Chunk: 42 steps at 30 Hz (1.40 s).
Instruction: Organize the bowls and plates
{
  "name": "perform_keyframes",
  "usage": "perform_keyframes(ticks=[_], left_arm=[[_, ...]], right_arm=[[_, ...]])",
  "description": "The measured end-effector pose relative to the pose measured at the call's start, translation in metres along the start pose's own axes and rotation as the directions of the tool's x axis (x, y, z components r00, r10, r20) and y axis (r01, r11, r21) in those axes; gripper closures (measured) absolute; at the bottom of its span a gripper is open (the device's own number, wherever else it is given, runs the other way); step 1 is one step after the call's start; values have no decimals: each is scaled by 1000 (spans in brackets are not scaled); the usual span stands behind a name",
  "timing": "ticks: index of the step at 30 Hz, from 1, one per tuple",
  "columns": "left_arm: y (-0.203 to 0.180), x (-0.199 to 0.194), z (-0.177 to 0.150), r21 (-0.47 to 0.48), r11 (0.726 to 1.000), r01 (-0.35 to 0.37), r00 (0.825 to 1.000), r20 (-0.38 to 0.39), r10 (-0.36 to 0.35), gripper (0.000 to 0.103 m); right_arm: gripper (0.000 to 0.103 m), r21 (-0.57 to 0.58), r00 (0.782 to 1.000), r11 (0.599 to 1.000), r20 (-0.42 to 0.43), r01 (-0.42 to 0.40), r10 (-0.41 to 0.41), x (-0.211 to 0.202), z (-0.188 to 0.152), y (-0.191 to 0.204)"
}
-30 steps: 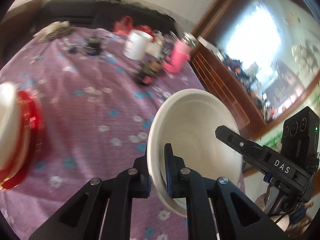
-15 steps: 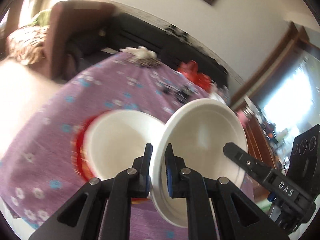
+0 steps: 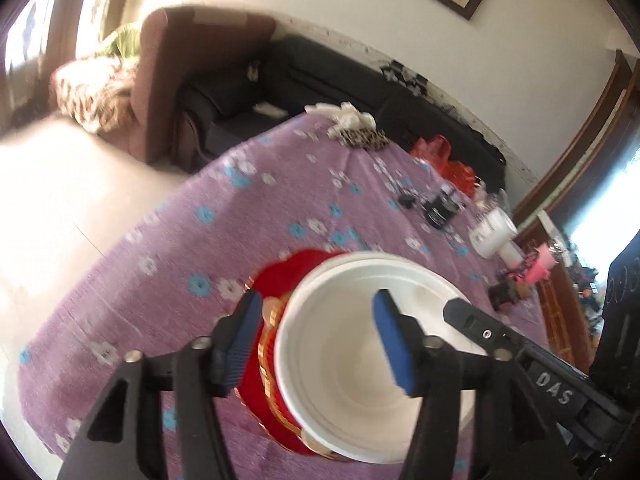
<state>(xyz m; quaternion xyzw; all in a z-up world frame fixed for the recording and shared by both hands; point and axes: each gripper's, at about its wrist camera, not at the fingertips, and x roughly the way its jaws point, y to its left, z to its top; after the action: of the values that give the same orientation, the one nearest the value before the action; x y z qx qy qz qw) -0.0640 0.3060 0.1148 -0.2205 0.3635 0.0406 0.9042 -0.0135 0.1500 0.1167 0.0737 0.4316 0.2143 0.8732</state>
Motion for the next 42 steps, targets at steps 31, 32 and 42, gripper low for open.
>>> perform_keyframes(ticks=[31, 32, 42], left_arm=[[-61, -121, -48, 160, 968, -195, 874, 477, 97, 0], [-63, -122, -51, 166, 966, -197, 874, 475, 97, 0], [-92, -133, -75, 233, 947, -222, 885, 457, 95, 0]], right_arm=[[33, 44, 955, 997, 286, 68, -78, -105, -90, -27], [33, 39, 955, 996, 285, 78, -86, -106, -96, -28], [27, 8, 949, 996, 303, 88, -86, -122, -127, -33]])
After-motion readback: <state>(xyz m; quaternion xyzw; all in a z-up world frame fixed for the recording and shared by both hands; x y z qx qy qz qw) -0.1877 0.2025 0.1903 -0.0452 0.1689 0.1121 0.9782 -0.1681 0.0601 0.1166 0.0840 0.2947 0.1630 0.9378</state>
